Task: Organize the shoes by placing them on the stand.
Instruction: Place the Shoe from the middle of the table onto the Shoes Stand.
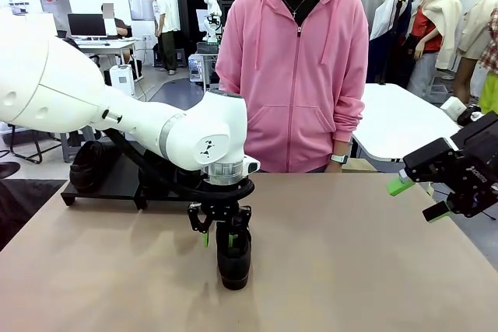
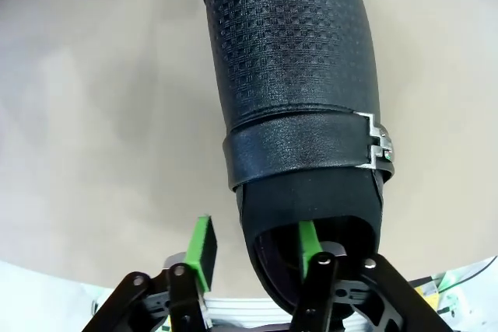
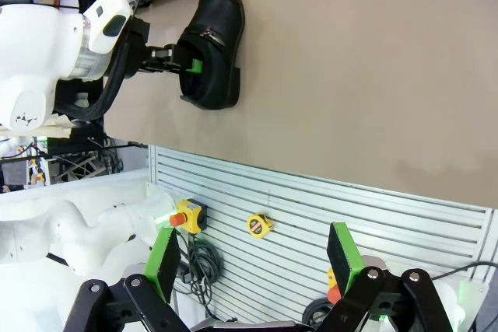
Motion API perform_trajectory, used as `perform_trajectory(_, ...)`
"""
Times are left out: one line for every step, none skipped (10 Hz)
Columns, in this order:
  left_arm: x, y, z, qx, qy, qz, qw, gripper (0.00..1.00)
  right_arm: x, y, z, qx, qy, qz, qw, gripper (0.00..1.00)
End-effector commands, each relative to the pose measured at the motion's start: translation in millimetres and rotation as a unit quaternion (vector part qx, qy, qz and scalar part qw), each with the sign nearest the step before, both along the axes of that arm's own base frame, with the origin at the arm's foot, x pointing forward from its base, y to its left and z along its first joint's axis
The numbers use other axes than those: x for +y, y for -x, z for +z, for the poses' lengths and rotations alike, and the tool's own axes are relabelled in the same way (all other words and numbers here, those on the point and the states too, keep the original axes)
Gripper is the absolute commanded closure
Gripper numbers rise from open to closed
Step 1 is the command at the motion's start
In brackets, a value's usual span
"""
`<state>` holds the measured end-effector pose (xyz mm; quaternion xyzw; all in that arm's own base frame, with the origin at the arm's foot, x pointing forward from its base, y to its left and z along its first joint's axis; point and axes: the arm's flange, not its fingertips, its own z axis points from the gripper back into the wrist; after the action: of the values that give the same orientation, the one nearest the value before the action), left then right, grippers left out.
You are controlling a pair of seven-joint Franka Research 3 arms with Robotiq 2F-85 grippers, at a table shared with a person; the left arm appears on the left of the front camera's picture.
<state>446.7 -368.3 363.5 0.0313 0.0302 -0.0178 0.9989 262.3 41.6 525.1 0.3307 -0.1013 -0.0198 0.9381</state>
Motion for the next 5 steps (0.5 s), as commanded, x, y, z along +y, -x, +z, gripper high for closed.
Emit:
perform_trajectory(-0.1,-1.1,-0.8,-0.004,-0.007,0.011,1.000,1.00,0.8,-1.9,2.8,-0.005,-0.016,0.005,1.000,0.00)
perform_trajectory(0.5,-1.9,-1.0,-0.003,-0.006,0.010,1.000,1.00,0.8,-1.9,2.8,-0.005,-0.016,0.005,1.000,0.00)
perform_trajectory(0.2,-2.7,-1.8,-0.004,-0.003,0.009,1.000,1.00,0.8,-1.9,2.8,-0.005,-0.016,0.005,1.000,0.00)
perform_trajectory(0.7,-5.2,-1.3,0.002,0.008,0.009,1.000,1.00,0.8,-1.9,2.8,-0.005,-0.016,0.005,1.000,0.00)
perform_trajectory(0.0,-6.9,-0.6,0.000,0.007,0.007,1.000,1.00,0.8,-1.9,2.8,-0.005,-0.016,0.005,1.000,0.00)
